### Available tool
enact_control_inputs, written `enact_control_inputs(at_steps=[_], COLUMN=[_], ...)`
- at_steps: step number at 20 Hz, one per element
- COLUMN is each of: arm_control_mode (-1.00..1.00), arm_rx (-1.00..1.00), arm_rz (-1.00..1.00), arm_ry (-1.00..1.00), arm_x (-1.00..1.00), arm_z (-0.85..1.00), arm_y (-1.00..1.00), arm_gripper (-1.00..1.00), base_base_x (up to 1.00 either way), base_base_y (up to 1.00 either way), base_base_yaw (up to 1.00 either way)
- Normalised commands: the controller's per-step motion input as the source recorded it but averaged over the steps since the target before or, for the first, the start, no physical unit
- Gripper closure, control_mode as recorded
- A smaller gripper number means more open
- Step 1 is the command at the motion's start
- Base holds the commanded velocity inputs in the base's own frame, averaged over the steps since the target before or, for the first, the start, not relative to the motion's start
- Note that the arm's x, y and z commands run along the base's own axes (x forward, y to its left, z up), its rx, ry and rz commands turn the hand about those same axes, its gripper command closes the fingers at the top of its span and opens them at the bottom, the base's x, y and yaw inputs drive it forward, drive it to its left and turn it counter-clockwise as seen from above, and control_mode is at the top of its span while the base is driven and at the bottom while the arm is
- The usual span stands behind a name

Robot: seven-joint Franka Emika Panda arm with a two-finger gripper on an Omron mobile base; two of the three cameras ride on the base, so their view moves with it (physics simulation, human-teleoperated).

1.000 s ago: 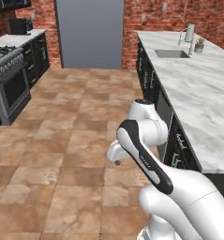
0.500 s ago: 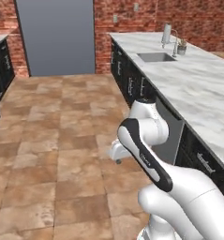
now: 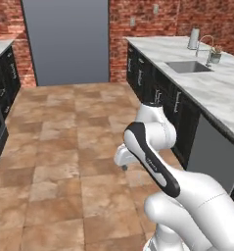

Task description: Take the chicken drumsticks from the pan and place one on each plate on the dining counter.

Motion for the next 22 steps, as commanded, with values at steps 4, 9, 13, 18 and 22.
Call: enact_control_inputs(at_steps=[4,9,13,18,22], arm_control_mode=[1.0,1.0,1.0,1.0,1.0], arm_rx=[0.0,0.0,0.0,0.0,0.0], arm_rz=[0.0,0.0,0.0,0.0,0.0], arm_ry=[0.0,0.0,0.0,0.0,0.0], arm_x=[0.0,0.0,0.0,0.0,0.0], arm_z=[0.0,0.0,0.0,0.0,0.0], arm_y=[0.0,0.0,0.0,0.0,0.0], arm_gripper=[-1.0,-1.0,-1.0,-1.0,-1.0], base_base_x=[1.0,1.0,1.0,1.0,1.0], base_base_y=[0.61,0.4,0.32,0.27,0.18], base_base_yaw=[0.0,0.05,0.1,0.14,0.23])
